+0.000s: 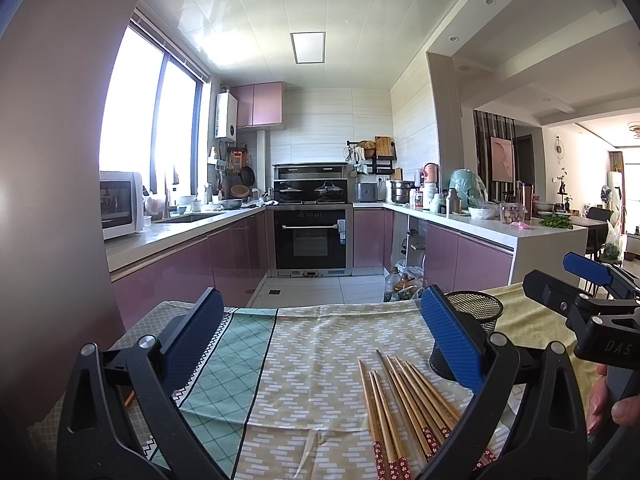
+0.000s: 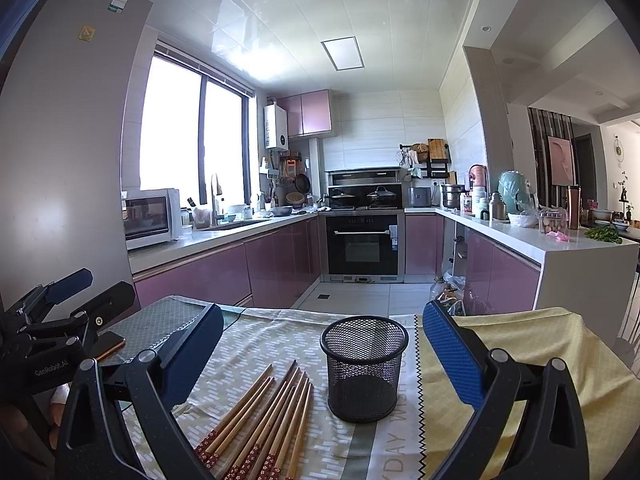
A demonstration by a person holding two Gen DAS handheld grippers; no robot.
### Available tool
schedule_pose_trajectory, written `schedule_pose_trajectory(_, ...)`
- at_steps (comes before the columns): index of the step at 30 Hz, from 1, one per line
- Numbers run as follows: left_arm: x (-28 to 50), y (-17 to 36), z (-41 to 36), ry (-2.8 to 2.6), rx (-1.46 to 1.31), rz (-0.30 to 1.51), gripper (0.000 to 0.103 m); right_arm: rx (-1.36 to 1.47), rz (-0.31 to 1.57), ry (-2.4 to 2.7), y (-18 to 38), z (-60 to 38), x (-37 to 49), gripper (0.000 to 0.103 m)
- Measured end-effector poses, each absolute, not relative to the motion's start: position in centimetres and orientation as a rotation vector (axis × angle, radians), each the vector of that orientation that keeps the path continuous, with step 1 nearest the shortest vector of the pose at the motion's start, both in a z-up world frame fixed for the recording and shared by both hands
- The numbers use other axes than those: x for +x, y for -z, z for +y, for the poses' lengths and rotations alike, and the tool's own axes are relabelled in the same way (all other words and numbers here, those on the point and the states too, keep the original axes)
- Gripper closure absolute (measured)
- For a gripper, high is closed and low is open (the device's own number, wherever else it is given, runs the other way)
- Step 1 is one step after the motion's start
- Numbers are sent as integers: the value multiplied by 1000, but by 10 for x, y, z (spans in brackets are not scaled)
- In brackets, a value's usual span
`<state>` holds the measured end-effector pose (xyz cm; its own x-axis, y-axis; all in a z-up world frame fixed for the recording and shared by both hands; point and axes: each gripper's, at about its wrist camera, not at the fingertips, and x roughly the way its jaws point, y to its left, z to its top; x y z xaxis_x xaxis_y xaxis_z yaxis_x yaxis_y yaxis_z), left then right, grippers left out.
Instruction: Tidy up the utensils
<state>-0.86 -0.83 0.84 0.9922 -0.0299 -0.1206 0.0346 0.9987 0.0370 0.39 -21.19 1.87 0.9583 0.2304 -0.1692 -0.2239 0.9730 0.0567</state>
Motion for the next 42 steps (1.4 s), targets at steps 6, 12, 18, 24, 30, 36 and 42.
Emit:
schedule_pose_trajectory(6,-9,-8,-8,33,38,121,6,38,177,-231,-18,-212,4,6)
schedule_pose_trajectory(12,-8,-9,-10,34,39,124,6,38,177,-231,-19,-212,4,6)
schedule_pose_trajectory(18,-7,-9,-12,35,40,127,6,42,184,-237,-18,-213,5,6)
schedule_pose_trajectory(24,-3,-3,-13,43,45,141,6,47,212,-253,-16,-214,9,6)
schedule_pose_trajectory(30,8,6,-10,67,72,200,6,39,328,-299,-4,-214,24,6)
schedule_pose_trajectory(36,33,28,-5,99,123,352,6,-37,588,-335,33,-202,52,15)
schedule_pose_trajectory(42,59,62,-16,170,209,498,16,-61,756,-369,62,-191,74,41)
